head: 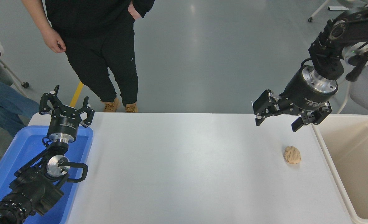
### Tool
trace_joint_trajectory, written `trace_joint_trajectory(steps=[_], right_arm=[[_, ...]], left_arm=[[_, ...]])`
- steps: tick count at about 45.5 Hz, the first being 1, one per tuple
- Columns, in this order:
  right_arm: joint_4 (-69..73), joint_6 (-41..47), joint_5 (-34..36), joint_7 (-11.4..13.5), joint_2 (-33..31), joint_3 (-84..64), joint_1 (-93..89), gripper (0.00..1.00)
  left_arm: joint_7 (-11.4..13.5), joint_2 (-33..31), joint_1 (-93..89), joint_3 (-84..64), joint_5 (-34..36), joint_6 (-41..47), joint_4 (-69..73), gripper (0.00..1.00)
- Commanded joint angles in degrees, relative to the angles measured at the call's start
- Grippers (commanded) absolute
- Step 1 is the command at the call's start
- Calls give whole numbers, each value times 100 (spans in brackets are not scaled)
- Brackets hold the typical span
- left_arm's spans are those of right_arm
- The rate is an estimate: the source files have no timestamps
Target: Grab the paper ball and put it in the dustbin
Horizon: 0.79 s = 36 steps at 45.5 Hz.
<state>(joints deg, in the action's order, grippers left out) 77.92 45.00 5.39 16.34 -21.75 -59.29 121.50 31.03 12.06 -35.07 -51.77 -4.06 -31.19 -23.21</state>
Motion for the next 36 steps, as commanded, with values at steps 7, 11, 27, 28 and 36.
trace_joint_trajectory(steps=[7, 11, 27, 28, 36], right_arm=[[-1542, -1299, -231, 10, 153, 102, -1970, 100], [-1886, -1932, -310, 10, 171, 41, -2498, 100], [-3415, -3664, -345, 10, 540, 93, -4353, 100], [-3494, -3752, -336, 10, 566, 102, -4432, 100], [-3846, -4464, -336, 1, 786, 120, -4916, 100]], left_arm=[[0, 7, 0, 0, 1, -1, 1, 99], [0, -2, 0, 0, 1, -1, 1, 99], [0, 7, 0, 0, 1, 8, 1, 99], [0, -2, 0, 0, 1, -1, 1, 99], [0, 7, 0, 0, 1, -1, 1, 99]])
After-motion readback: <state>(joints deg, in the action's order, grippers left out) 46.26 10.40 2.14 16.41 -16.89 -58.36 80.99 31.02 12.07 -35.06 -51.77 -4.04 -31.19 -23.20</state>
